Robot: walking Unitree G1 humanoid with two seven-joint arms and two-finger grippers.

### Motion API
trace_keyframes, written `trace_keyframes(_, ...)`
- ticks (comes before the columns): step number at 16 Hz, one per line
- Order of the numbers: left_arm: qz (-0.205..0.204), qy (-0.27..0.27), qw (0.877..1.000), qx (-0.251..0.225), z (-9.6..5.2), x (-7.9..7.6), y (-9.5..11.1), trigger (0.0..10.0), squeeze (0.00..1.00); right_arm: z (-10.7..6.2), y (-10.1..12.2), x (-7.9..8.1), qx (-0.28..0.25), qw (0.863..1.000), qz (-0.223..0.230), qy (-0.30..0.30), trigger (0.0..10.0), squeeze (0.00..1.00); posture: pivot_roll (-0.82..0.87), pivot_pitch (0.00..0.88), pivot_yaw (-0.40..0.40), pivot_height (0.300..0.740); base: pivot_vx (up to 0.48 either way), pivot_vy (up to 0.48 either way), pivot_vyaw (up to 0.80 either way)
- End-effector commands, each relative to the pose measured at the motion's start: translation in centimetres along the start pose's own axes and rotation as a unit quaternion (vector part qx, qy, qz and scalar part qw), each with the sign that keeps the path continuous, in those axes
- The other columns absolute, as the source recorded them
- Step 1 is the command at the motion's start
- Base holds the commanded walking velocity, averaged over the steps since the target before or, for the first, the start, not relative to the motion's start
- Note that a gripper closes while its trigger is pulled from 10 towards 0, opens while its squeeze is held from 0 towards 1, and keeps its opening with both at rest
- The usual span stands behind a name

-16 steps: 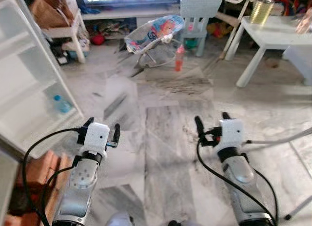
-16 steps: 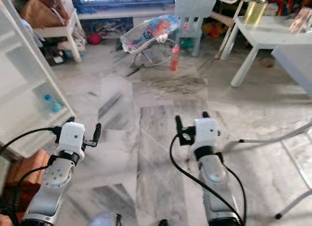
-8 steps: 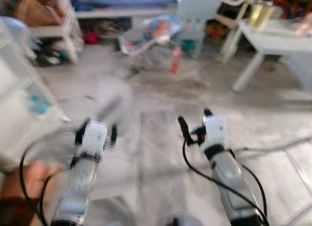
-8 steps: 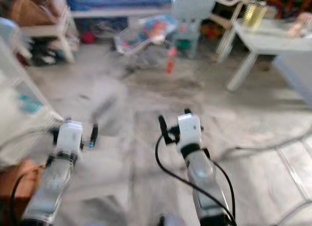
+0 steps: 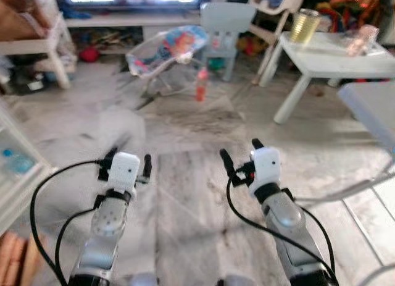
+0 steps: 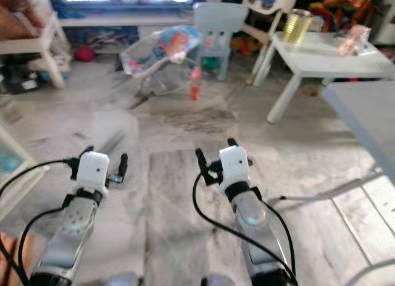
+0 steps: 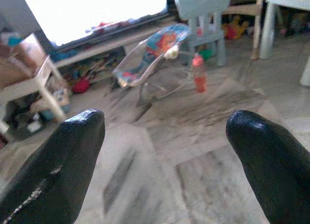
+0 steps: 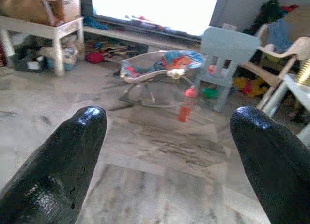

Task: Restocking fridge

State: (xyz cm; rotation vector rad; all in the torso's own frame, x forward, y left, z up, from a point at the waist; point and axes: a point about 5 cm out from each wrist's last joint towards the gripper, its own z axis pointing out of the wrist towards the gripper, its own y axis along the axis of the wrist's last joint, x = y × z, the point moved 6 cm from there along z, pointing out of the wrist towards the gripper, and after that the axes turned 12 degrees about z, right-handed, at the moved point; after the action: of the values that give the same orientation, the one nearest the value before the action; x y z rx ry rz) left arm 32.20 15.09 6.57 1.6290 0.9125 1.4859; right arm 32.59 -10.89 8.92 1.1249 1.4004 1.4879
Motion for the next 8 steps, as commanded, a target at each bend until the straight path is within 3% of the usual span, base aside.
trace_keyframes(1, -0.003, -0.010, 1.000, -0.006, 0.07, -0.94, 0.52, 10.0, 0.00, -0.12, 0.22, -0.92, -0.002, 1.000, -0.008, -0.012, 10.0, 0.00, 0.09, 0.063, -0.037, 0.740, 0.364, -0.307, 0.80)
trace_keyframes(8, 0.007, -0.015, 1.000, 0.005, 0.31, -1.29, 0.06, 10.0, 0.00, -0.26, -0.31, -0.42, 0.002, 1.000, -0.001, -0.006, 10.0, 0.00, 0.10, 0.050, -0.036, 0.740, 0.316, -0.356, 0.80)
